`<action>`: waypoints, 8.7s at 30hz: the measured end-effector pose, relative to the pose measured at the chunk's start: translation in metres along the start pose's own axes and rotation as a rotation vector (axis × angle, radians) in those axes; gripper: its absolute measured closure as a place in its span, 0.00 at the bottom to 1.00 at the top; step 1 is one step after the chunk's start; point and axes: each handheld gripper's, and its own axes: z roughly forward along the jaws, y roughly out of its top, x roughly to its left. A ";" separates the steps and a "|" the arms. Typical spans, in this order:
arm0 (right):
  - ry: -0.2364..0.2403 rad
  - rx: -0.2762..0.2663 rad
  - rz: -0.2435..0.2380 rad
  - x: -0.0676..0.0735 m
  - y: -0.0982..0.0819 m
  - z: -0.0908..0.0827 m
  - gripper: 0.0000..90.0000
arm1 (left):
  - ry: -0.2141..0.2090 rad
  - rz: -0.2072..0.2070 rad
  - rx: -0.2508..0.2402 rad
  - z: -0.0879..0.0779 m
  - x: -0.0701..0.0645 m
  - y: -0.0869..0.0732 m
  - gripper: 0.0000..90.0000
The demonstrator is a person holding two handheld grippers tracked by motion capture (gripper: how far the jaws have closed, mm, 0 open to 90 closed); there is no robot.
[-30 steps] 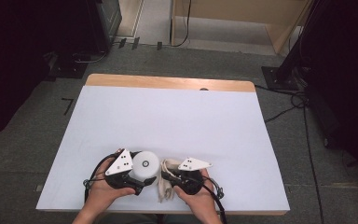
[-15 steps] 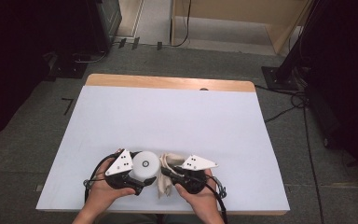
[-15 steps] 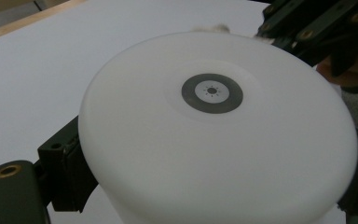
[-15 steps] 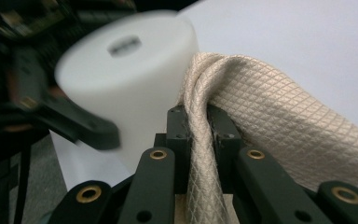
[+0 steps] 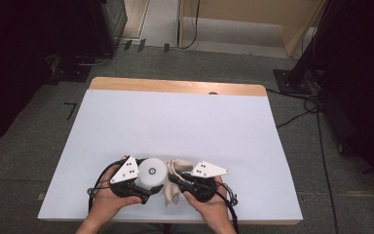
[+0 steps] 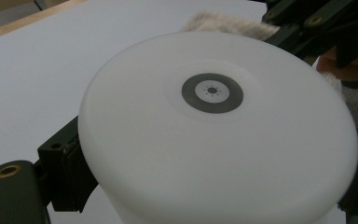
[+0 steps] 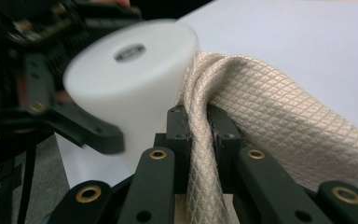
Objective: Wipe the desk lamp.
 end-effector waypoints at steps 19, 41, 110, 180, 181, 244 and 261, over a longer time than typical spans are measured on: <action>-0.043 0.150 0.082 -0.013 -0.027 0.024 0.90 | 0.004 -0.001 -0.003 0.000 -0.001 0.000 0.09; -0.087 -0.047 0.018 -0.011 0.012 -0.019 0.90 | 0.046 -0.019 -0.004 -0.001 -0.007 0.001 0.09; 0.018 -0.014 0.008 0.005 0.004 -0.005 0.90 | -0.059 0.019 -0.008 -0.003 0.009 0.006 0.10; -0.024 -0.102 0.068 0.017 0.018 -0.015 0.90 | -0.053 0.001 -0.034 -0.001 0.008 0.003 0.09; -0.024 -0.101 0.066 0.016 0.018 -0.015 0.90 | -0.051 0.004 -0.034 -0.002 0.008 0.003 0.09; 0.021 -0.110 0.116 0.005 0.006 -0.012 0.89 | -0.062 0.007 -0.094 -0.008 0.003 0.006 0.10; -0.052 0.112 0.204 -0.015 -0.034 0.023 0.89 | -0.055 -0.005 -0.114 -0.007 0.003 0.003 0.10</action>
